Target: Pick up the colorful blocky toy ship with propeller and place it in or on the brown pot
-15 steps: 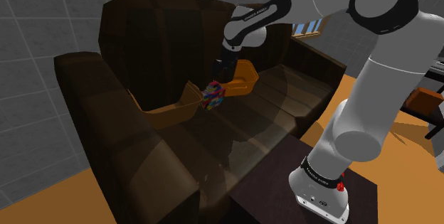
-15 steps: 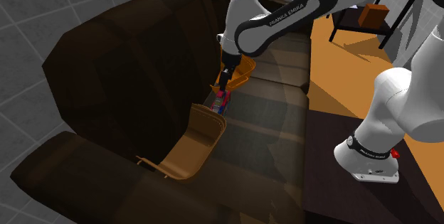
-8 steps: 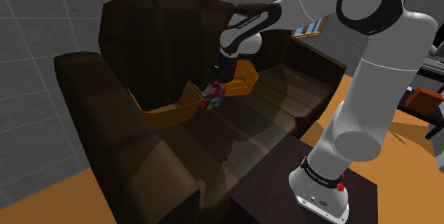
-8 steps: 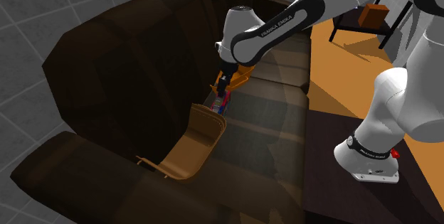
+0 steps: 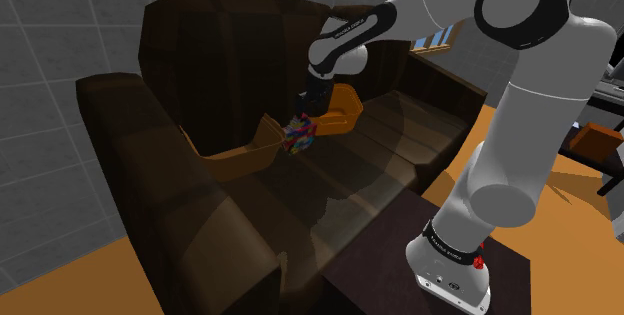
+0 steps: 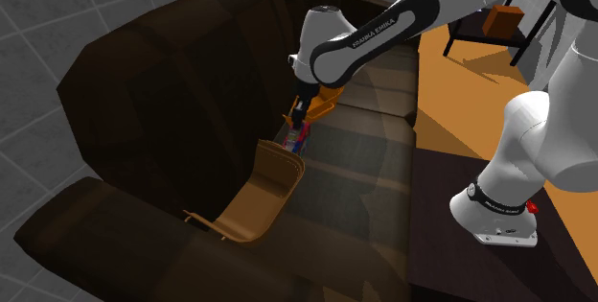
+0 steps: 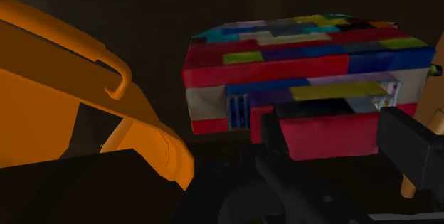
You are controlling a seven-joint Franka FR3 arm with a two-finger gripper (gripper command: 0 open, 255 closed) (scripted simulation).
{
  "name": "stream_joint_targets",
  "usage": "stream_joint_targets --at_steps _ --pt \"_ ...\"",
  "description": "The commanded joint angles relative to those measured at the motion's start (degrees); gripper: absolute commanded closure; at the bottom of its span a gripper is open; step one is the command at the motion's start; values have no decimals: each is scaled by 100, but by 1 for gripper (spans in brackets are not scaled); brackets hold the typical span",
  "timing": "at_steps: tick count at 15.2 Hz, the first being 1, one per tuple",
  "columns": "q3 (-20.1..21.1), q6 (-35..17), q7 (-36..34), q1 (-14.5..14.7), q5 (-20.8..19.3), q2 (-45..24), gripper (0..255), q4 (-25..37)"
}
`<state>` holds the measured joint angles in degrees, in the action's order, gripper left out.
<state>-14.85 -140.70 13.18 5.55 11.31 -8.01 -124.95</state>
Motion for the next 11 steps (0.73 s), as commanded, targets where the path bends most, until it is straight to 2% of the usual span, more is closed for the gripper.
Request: stream_joint_targets --at_steps 1,8,11 --pt "-26 3 1 -21 -13 -45 255 -45" --pt "-22 5 -2 -21 -12 -55 255 -34" --pt "-42 211 -84 -10 -109 92 255 37"
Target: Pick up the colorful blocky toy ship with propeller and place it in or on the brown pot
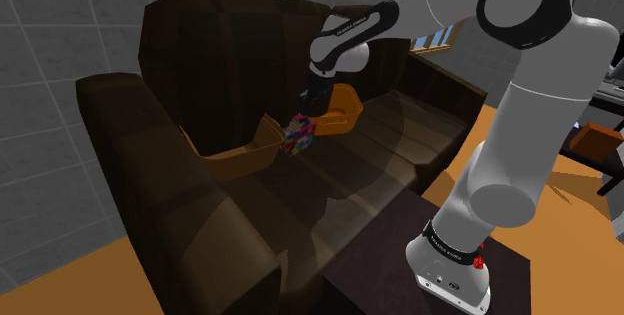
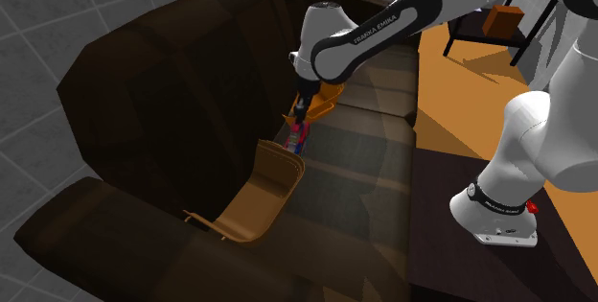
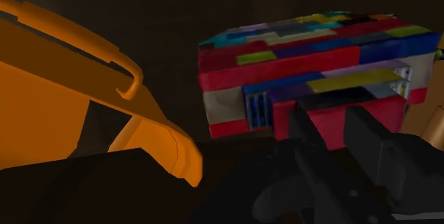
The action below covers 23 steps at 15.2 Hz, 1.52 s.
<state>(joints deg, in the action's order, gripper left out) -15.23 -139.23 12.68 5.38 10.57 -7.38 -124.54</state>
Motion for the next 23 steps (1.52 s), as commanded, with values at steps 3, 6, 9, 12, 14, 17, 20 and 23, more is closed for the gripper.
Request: stream_joint_targets --at_steps 3,6,9,12,14,17,20,23 --pt "-20 274 -108 17 -123 167 255 77" --pt "-17 264 -112 19 -122 168 0 72" --pt "-69 413 -409 53 -235 6 0 288" --pt "-271 -248 -5009 809 -1537 104 0 -278" --pt "-417 -79 -7990 1313 -2226 -219 0 -77" --pt "-636 471 -10602 1824 -2371 -854 0 561" --pt "-652 265 -10572 1791 -2328 -1016 0 520" --pt "-646 64 -10545 1738 -2290 -1184 0 489"
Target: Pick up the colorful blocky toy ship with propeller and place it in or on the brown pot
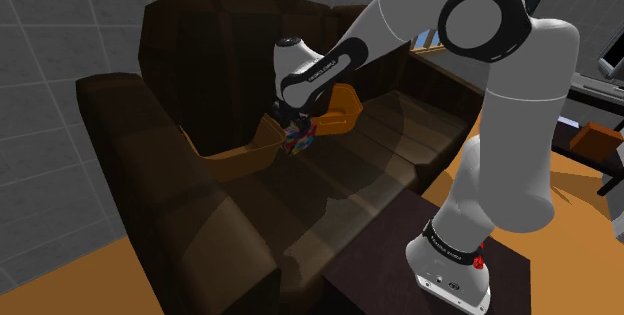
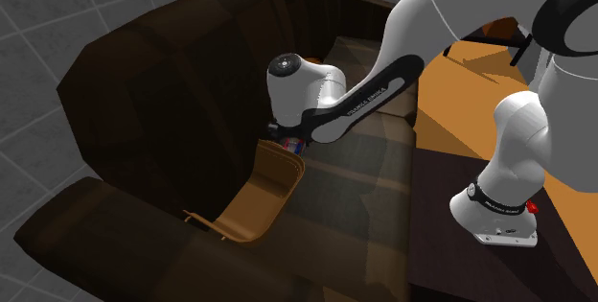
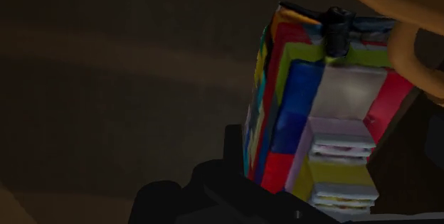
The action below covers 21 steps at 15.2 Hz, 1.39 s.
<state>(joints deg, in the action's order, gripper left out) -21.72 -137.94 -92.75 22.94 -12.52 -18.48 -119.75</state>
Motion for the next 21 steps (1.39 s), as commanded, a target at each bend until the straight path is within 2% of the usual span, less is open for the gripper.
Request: stream_joint_targets --at_steps 1,9,10,18,21 --pt "8 -169 13 -48 41 -165 0 -2" --pt "9 -168 12 -48 40 -164 0 -2" --pt "9 -168 12 -48 40 -164 255 -2" --pt "4 -192 12 -51 33 -157 255 -31" --pt "-6 -40 24 -31 18 -50 255 17"
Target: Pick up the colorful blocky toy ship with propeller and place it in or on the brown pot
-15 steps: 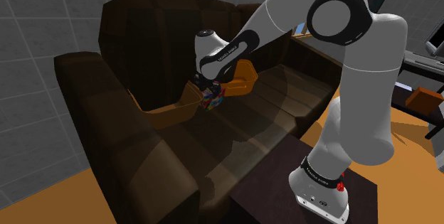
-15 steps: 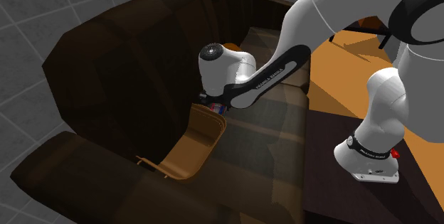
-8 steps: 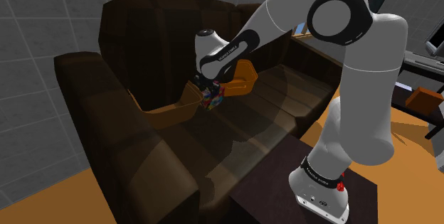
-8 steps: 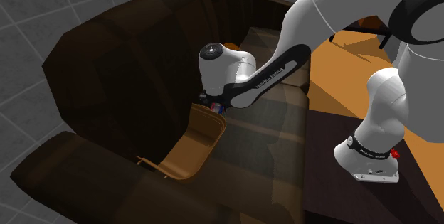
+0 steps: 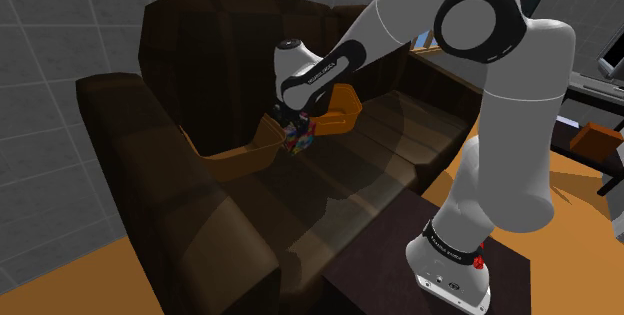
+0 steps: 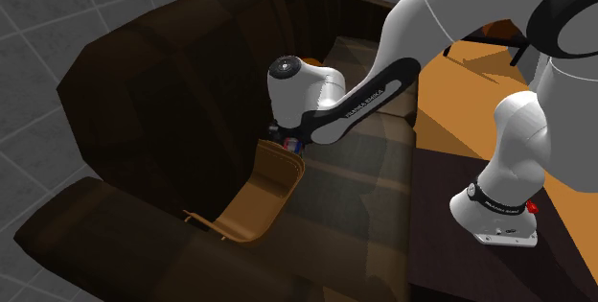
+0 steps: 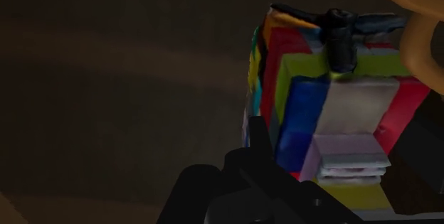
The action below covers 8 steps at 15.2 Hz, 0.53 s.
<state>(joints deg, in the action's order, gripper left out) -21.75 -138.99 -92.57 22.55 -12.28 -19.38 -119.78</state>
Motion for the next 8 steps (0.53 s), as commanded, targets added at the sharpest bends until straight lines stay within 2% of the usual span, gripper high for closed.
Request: stream_joint_targets --at_steps 1,8 --pt "-10 131 12 16 -16 95 255 34" --pt "-45 597 59 68 -85 460 255 152"
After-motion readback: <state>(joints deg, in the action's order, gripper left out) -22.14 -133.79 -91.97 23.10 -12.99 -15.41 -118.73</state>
